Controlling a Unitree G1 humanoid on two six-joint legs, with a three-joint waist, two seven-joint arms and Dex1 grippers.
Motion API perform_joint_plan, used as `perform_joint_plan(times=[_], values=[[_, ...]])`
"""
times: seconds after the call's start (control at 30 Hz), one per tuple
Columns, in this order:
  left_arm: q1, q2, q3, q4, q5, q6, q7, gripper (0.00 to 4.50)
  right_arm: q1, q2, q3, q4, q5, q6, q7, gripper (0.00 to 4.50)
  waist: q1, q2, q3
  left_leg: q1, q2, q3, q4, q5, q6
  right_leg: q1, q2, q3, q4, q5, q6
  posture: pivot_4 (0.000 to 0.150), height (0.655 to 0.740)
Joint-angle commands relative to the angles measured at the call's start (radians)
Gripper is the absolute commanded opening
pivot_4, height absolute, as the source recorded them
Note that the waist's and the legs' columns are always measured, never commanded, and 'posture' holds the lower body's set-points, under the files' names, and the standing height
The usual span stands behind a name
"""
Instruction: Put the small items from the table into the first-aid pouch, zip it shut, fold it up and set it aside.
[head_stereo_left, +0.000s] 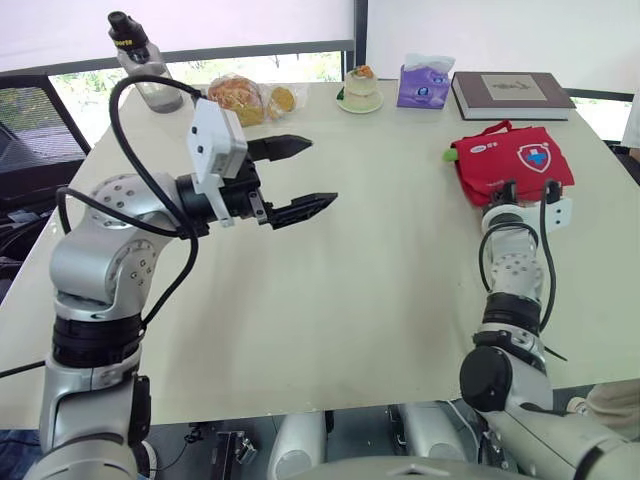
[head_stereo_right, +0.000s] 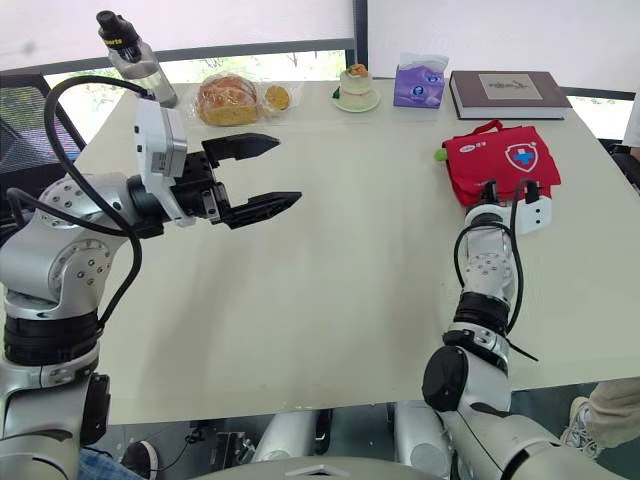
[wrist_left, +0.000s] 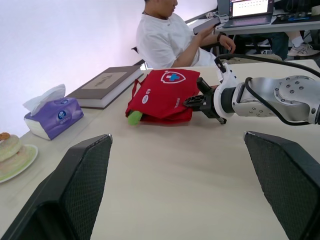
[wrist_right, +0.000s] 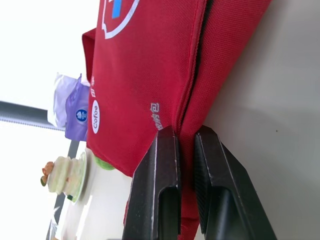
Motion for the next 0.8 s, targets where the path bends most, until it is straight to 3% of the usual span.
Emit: perform_joint_plan(times=[0.03,0.13,0.2,0.27,0.3,0.33,0.37,0.5,0.6,0.8], values=[[-0.018,-0.001,0.0,-0.013,0.004,-0.03,-0.003,4.5,0.054,-0.042,0.061,-0.092,-0.029,0.028,0.028,0.88,0.001,0.0,0.0,0.0,0.0,0.0,0.0,0.0,0.0,0.0,0.0,0.0,0.0,0.0,0.0,0.15,0.74],[0.002,0.003,-0.002,0.007,0.022,-0.055,-0.011,4.5,0.137,-0.057,0.103,-0.183,-0.021,0.086,0.042,2.1,-0.002,0.0,0.0,0.0,0.0,0.0,0.0,0.0,0.0,-0.001,0.0,0.0,0.0,0.0,0.0,0.15,0.74],[0.018,-0.005,0.003,0.018,0.023,-0.058,-0.005,4.5,0.197,-0.074,0.133,-0.255,-0.011,0.135,0.081,2.51,-0.002,0.0,0.0,0.0,0.0,0.001,0.0,0.0,0.0,-0.001,0.0,0.001,0.001,0.0,0.0,0.15,0.74],[0.043,-0.007,0.005,0.021,0.027,-0.062,-0.003,4.5,0.253,-0.098,0.171,-0.324,-0.007,0.178,0.123,3.4,-0.002,0.0,0.0,0.0,0.0,0.001,-0.001,0.0,0.0,-0.002,0.0,0.002,0.001,-0.001,-0.001,0.15,0.74],[0.061,-0.008,0.008,0.021,0.027,-0.063,-0.002,4.5,0.282,-0.109,0.188,-0.361,0.0,0.201,0.145,3.54,-0.003,0.0,0.0,0.0,0.0,0.001,-0.001,0.0,0.0,-0.002,0.0,0.002,0.001,-0.001,-0.001,0.15,0.74],[0.078,-0.009,0.011,0.02,0.025,-0.061,0.0,4.5,0.307,-0.122,0.203,-0.392,0.003,0.221,0.165,4.16,-0.003,0.0,0.0,-0.001,0.001,0.002,-0.001,0.0,0.0,-0.002,0.0,0.002,0.001,-0.001,-0.001,0.15,0.74],[0.095,-0.009,0.014,0.018,0.025,-0.061,0.002,4.5,0.33,-0.134,0.216,-0.418,0.002,0.233,0.18,4.46,-0.004,0.0,0.0,0.0,0.001,0.003,-0.001,0.0,0.0,-0.003,0.0,0.003,0.001,-0.001,-0.001,0.15,0.74],[0.19,-0.004,0.028,-0.009,0.025,-0.061,0.008,4.5,0.417,-0.195,0.257,-0.522,0.02,0.281,0.277,4.46,-0.005,0.0,0.0,0.0,0.002,0.004,-0.001,0.0,0.0,-0.004,0.001,0.004,0.002,-0.001,-0.001,0.15,0.74],[0.292,-0.003,0.053,-0.038,0.035,-0.067,0.032,4.5,0.517,-0.308,0.326,-0.605,0.001,0.306,0.45,4.46,-0.002,0.0,0.0,0.0,0.002,0.004,-0.001,0.0,0.0,-0.004,0.001,0.005,0.001,-0.001,-0.001,0.15,0.74],[0.495,-0.008,0.131,-0.074,0.063,-0.089,0.087,4.5,0.664,-0.523,0.398,-0.631,-0.142,0.115,0.811,4.46,0.0,0.0,0.0,0.0,0.003,0.006,0.0,0.0,0.0,-0.004,0.0,0.005,0.0,-0.001,-0.001,0.15,0.74]])
